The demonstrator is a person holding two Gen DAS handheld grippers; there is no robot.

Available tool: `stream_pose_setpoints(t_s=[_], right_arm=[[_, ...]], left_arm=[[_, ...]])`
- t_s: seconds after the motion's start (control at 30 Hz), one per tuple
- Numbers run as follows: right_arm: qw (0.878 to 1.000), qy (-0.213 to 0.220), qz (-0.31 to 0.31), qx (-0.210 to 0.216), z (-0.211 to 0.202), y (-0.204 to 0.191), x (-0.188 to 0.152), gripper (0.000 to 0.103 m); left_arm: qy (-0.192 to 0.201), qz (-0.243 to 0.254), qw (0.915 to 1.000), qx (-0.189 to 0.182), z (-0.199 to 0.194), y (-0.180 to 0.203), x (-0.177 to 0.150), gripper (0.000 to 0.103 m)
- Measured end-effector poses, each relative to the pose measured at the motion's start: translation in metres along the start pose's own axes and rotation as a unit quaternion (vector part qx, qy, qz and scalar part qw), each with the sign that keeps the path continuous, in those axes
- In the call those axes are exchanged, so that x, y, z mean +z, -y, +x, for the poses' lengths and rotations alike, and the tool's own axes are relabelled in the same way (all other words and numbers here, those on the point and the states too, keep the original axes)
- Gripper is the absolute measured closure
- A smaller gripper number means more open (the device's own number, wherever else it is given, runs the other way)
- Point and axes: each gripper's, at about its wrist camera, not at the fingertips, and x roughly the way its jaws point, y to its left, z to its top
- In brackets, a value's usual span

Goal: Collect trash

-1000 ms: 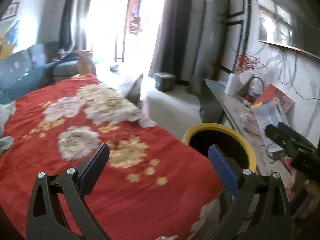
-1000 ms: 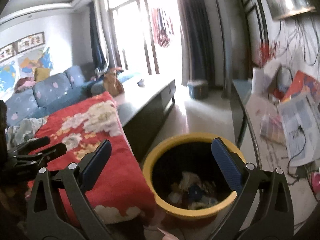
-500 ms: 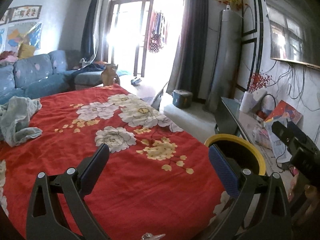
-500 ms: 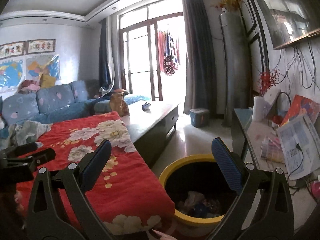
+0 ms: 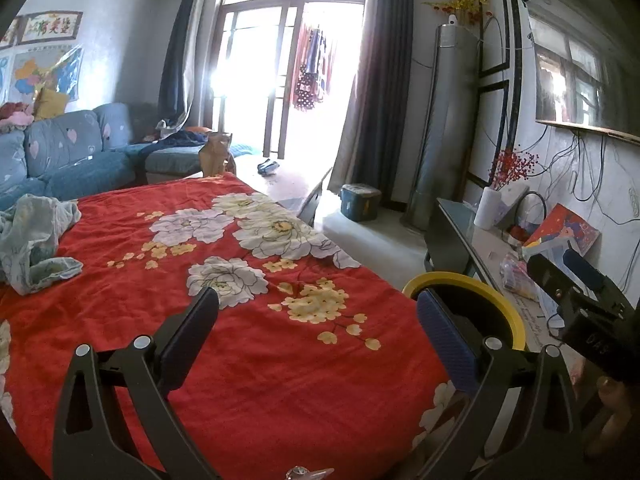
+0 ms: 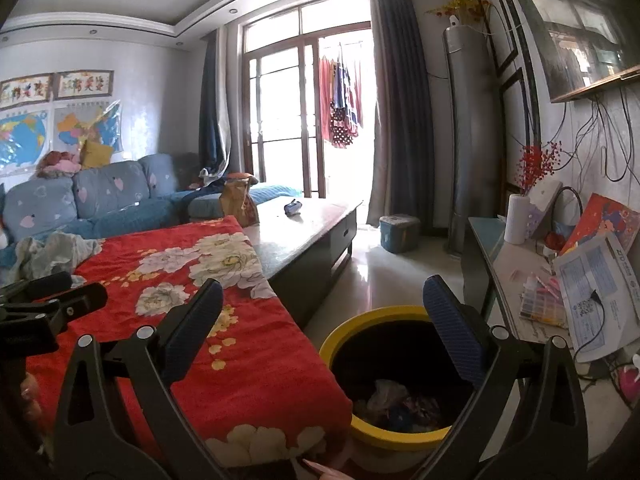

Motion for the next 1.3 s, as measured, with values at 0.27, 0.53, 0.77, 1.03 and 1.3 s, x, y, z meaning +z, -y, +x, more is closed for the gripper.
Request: stream_pose_setpoints(t_s=[0.27,0.53,0.77,1.03,1.3], right_arm=[[1.000,0.000,0.000,0.000,-0.0001,0.0003,0.0001,0.011],[1.000,0.001,0.002,-0.002,0.0001,0.0021,0.0005,0.011],[1.000,-0.001,0.006,-0.004,-0.0002,0.0042,-0.0026,0.011],[1.000,-0.001,0.007,-0.004,-0.0003,0.0039,-0.0029,0.011],[1.000,-0.002,0.007,-0.005,-0.0001,0.0042,-0.0030,0.011]], left_arm=[[-0.002,0.000,1.0000,0.000,-0.0004,0.0002,0.0000,0.006],[0.003,0.002,1.0000,-0.001,-0.0022,0.0010,0.0010,0.006],[0.002,0.001,1.0000,0.000,-0.0022,0.0015,0.0020,0.006],[0.003,0.002,1.0000,0.000,-0.0021,0.0013,0.0018,0.006],[0.002,0.002,1.0000,-0.001,-0.0023,0.0022,0.0025,0.006]])
